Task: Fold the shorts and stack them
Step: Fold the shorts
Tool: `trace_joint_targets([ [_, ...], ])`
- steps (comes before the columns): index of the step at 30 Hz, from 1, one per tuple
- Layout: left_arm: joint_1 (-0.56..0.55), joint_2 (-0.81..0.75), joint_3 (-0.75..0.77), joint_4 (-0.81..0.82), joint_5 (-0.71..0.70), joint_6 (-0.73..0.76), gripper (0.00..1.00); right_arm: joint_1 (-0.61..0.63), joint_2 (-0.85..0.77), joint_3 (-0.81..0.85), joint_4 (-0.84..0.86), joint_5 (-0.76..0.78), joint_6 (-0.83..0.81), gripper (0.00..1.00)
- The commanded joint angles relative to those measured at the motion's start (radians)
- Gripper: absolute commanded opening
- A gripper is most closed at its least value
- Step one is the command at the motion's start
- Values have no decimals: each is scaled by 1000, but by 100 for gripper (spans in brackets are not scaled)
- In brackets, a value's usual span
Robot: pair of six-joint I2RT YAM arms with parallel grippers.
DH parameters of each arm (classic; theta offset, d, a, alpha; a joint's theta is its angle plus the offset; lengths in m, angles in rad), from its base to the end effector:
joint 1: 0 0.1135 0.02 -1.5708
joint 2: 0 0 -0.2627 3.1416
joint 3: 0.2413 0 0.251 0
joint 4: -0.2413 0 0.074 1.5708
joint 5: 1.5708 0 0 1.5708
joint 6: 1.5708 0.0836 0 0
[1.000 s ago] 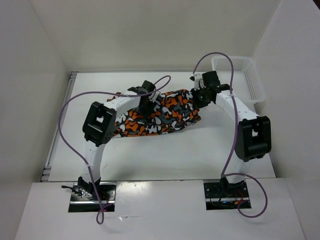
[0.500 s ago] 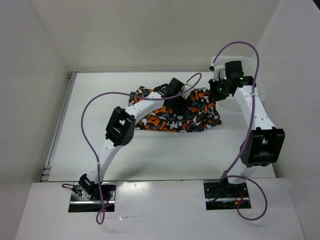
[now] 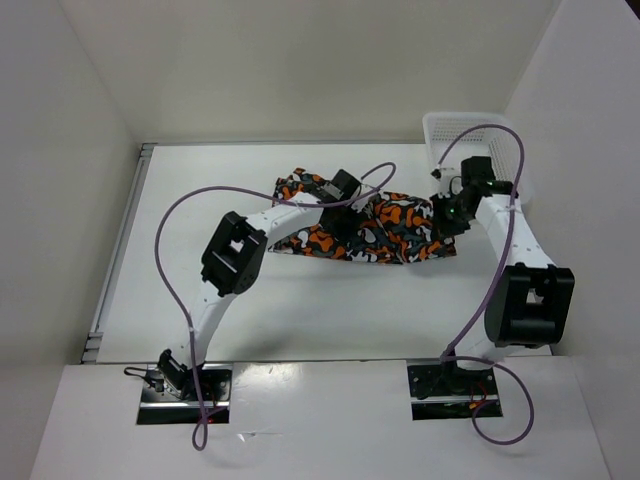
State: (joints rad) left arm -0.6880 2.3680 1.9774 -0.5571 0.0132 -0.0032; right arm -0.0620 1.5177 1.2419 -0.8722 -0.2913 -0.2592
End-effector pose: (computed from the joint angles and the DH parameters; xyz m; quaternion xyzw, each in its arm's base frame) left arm 0.4227 -0.3489 0.1317 0.3215 0.8959 -0.1098 0.2863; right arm 0.3210 0.0041 0.2267 -0.1255 0.9597 0.1069 0.2276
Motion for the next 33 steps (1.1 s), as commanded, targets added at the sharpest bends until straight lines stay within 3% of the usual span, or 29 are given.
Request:
trace_joint_targets([
  [1,10,-104,-95,29,-108,3,66,-103,-1,10,71,47,-2,0],
  [6,10,-136,-229,63,-168,3,66,-127,48,1,108,89,-20,1],
  [9,21,-141,-258,63,-177,3,66,-127,58,-10,127,135,-38,16],
  [16,70,-289,-322,39,-208,3,66,-47,-30,-120,76,104,-94,21],
  [18,85,-337,-368,30,-231,3,66,8,-62,-150,76,83,-69,28],
  [19,106,-349,-385,29,-246,3,66,20,-62,-169,76,83,-57,41],
  [21,140,-369,-452,40,-298,3,66,21,-74,-170,105,69,-20,52],
  [25,234,-380,-526,65,-309,3,67,-4,-74,-189,128,96,-9,61],
  [33,274,-400,-662,105,-309,3,67,-4,-54,-210,159,103,31,71],
])
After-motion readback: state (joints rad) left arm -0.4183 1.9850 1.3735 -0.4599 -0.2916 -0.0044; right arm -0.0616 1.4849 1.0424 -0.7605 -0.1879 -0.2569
